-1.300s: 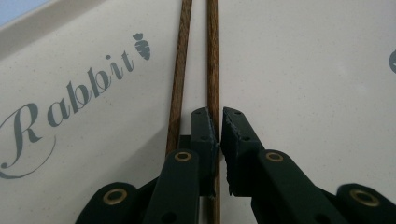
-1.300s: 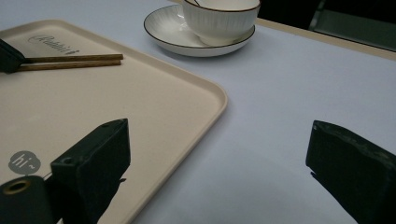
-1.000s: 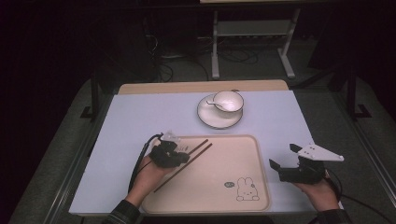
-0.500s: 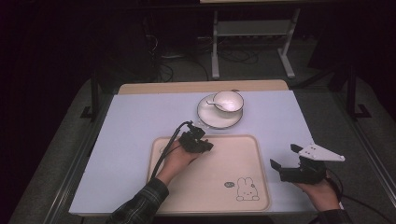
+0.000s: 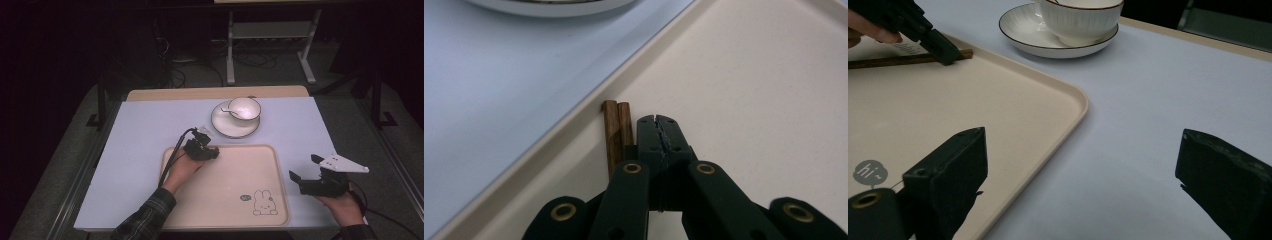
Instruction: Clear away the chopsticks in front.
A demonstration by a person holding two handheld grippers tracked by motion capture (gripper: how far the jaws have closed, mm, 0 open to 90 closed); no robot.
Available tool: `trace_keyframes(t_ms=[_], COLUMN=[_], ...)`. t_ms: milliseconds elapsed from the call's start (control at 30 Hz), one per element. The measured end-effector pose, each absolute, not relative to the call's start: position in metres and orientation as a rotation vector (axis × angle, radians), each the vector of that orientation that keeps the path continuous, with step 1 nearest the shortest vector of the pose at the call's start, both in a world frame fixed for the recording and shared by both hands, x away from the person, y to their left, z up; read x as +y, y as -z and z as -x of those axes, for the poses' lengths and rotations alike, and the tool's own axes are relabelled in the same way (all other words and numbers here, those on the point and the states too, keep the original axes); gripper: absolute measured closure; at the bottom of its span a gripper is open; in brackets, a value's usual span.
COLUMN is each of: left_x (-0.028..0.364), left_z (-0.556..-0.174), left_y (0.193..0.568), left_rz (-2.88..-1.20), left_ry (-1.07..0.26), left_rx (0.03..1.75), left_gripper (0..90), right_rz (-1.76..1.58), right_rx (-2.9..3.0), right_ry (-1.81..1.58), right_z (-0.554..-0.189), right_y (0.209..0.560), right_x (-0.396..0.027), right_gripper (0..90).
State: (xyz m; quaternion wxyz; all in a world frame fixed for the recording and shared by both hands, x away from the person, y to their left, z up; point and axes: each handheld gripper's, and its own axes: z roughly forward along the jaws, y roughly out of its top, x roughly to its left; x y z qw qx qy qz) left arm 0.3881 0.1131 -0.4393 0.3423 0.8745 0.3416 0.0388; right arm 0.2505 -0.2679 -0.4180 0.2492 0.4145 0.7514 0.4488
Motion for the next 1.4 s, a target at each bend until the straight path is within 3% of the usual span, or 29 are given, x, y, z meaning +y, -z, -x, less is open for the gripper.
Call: trace_keyframes(t_ms=[1033, 1400], left_x=[0.216, 0.226], left_z=[-0.337, -0.332], left_y=[0.433, 0.433], left_rz=[-2.290, -2.269], left_ry=[-0.131, -0.132], left_rx=[1.031, 1.055], left_gripper=[88.2, 86.9], right_rz=[-1.131, -1.128], right_rx=[2.040, 2.041], right_ry=[-1.225, -1.221], right_z=[-0.249, -0.249], right_y=[0.417, 0.417], right_x=[-0.268, -0.267], right_gripper=[5.8, 5.8])
